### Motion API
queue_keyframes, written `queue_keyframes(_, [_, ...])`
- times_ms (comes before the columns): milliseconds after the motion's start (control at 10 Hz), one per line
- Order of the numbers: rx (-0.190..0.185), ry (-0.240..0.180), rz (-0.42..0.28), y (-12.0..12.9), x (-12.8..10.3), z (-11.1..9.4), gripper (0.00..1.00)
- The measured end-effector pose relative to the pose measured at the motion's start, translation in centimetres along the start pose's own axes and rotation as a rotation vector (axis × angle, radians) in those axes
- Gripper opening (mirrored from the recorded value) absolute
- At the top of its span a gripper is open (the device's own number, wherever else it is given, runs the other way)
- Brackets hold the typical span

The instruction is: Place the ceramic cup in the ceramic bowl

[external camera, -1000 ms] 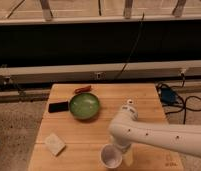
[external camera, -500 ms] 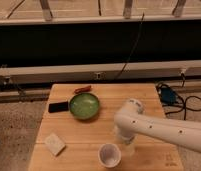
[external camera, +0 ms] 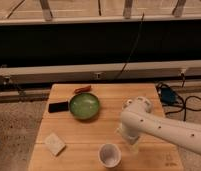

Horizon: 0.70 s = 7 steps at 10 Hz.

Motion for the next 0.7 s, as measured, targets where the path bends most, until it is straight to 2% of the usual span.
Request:
queue_keyframes(300, [0.037,-0.031,-0.103,2.6,-3.3,-2.4,0.80])
queue_keyframes(400, [0.057,-0.045,-0.143,2.8,-4.4,-3.3,0.80])
queue_keyframes(700, [0.090,-0.076,-0.188,3.0,-5.7,-4.0,0.80])
